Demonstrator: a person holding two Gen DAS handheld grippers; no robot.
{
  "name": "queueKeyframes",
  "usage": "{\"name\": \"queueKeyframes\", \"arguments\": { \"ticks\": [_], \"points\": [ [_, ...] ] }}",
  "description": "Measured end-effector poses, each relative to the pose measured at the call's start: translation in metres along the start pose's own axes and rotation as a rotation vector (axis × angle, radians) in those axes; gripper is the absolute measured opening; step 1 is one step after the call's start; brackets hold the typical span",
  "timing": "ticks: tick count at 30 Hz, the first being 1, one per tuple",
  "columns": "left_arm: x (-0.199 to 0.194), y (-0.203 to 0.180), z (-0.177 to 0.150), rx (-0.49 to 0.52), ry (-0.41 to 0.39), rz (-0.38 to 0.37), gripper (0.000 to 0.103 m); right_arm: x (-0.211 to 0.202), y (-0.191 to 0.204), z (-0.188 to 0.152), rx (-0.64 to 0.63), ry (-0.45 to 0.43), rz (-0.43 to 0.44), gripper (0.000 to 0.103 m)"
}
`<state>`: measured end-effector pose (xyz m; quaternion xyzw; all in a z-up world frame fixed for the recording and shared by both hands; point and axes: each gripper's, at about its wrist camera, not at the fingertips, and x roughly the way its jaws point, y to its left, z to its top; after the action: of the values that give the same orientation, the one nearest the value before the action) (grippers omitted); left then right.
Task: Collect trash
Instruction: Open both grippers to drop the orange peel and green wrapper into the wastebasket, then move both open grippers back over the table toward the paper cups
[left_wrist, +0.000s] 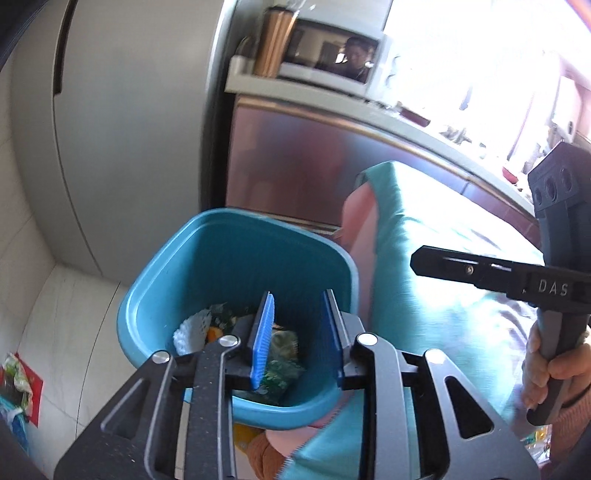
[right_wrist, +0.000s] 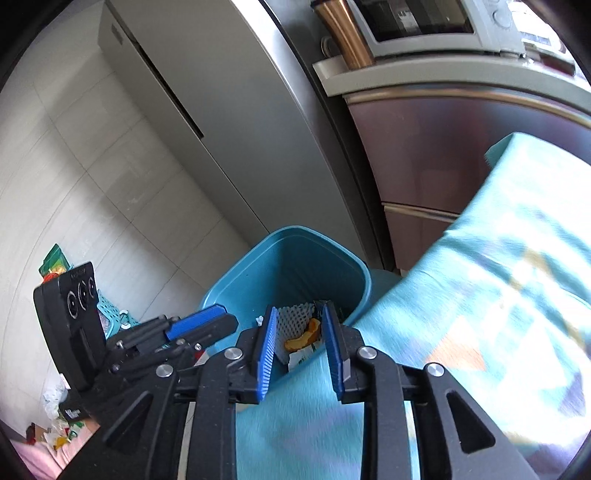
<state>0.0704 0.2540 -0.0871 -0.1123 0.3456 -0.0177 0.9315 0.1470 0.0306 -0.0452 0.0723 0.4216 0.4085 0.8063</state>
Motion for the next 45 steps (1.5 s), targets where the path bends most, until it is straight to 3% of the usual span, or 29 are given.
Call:
{"name": "queueKeyframes", "arguments": {
  "ticks": [7, 13, 18, 24, 34, 37, 42, 45],
  "points": [
    [-0.016, -0.044, 0.007, 0.057, -0.028, -0.102, 0.03, -0.059, -0.011, -0.016, -0.02, -0.086, -0.05, 0.034],
    [-0.016, -0.099, 0.007, 0.13, -0.015, -0.223, 0.031, -0.119, -0.041, -0.042, 0.03, -0.16, -0.138, 0.034],
    [-0.002, -0.156, 0.003, 0.17, 0.063, -0.373, 0.032, -0.167, -0.076, -0.068, 0.112, -0.22, -0.234, 0.036],
    [0.015, -0.232, -0.006, 0.288, 0.122, -0.469, 0.032, -0.219, -0.126, -0.096, 0.233, -0.289, -0.352, 0.036],
    [0.041, -0.324, -0.009, 0.364, 0.183, -0.569, 0.04, -0.29, -0.213, -0.126, 0.417, -0.409, -0.548, 0.038],
    [0.049, -0.344, -0.009, 0.378, 0.197, -0.576, 0.04, -0.303, -0.238, -0.129, 0.466, -0.427, -0.596, 0.051],
    [0.064, -0.372, -0.011, 0.392, 0.225, -0.577, 0.041, -0.322, -0.28, -0.132, 0.532, -0.44, -0.647, 0.053],
    [0.073, -0.384, -0.013, 0.399, 0.242, -0.577, 0.042, -0.326, -0.297, -0.13, 0.558, -0.448, -0.652, 0.061]
  ]
}}
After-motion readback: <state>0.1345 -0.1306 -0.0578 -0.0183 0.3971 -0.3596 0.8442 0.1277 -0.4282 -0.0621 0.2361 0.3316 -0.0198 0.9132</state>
